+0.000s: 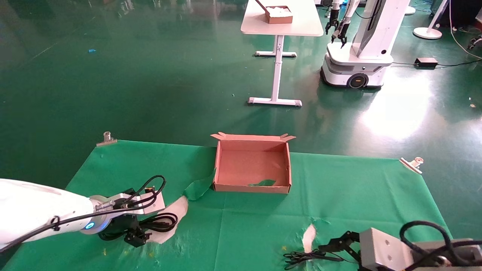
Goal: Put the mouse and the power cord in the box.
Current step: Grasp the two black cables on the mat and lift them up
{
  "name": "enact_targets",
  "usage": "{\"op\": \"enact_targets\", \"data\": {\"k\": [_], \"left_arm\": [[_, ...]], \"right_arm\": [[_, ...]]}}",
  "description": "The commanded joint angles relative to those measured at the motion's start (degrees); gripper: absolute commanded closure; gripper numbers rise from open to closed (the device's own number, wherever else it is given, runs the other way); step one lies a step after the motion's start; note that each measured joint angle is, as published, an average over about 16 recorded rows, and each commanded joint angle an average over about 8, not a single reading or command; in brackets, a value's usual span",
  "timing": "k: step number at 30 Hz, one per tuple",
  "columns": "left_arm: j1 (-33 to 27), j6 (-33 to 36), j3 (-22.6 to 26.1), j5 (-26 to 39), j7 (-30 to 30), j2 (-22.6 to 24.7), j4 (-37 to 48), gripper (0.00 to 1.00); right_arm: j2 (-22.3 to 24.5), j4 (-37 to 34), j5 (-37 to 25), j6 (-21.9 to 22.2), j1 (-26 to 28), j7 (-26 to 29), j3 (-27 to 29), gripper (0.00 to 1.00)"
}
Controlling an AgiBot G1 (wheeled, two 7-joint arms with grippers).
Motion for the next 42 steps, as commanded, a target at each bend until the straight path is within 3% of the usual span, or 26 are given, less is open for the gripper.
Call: {"op": "enact_targets", "data": {"k": [1,8,11,16,22,32,34,35,40,42], "left_arm": [[-0.46,-0.85,0.23,0.82,0.2,0.99,2.18,0.0],[-1.18,-2.64,-0.06,0.48,1.12,2.15,5.93,0.0],[-1.39,-3.2,-0.2,0.3,1.44,2.4,6.7,0.0],[-1.65,-3.41,-0.24,0.06,1.92,2.62,7.45,0.0],[-1.78,-3.52,-0.26,-0.09,2.25,2.73,7.9,0.0],[-1.86,-3.6,-0.27,-0.18,2.46,2.8,8.18,0.0],[-1.87,-3.6,-0.27,-0.19,2.48,2.81,8.2,0.0],[-1.87,-3.61,-0.27,-0.19,2.49,2.81,8.21,0.06],[-1.88,-3.63,-0.27,-0.2,2.5,2.83,8.27,0.68],[-1.88,-3.65,-0.28,-0.19,2.49,2.84,8.3,0.93]], "right_arm": [[0.21,-0.02,0.09,-0.01,-0.13,0.03,0.05,0.0],[0.39,0.04,-1.11,0.63,-0.1,0.24,-0.15,0.0],[-0.15,0.02,-4.27,1.05,0.73,1.07,-1.22,0.0],[-4.58,-1.35,-16.67,1.6,5.17,4.29,-5.95,0.0],[-14.53,-8.85,-31.04,1.93,12.67,4.33,-12.29,0.0],[-26.62,-26.11,-39.77,5.82,18.07,-2.0,-17.25,0.23],[-27.81,-28.94,-40.15,6.65,18.52,-2.99,-17.46,0.34],[-28.23,-30.13,-40.18,7.05,18.67,-3.38,-17.46,0.43],[-29.56,-34.0,-40.06,8.55,19.13,-4.48,-17.27,0.91],[-29.82,-34.74,-39.92,8.9,19.2,-4.67,-17.17,1.0]]}}
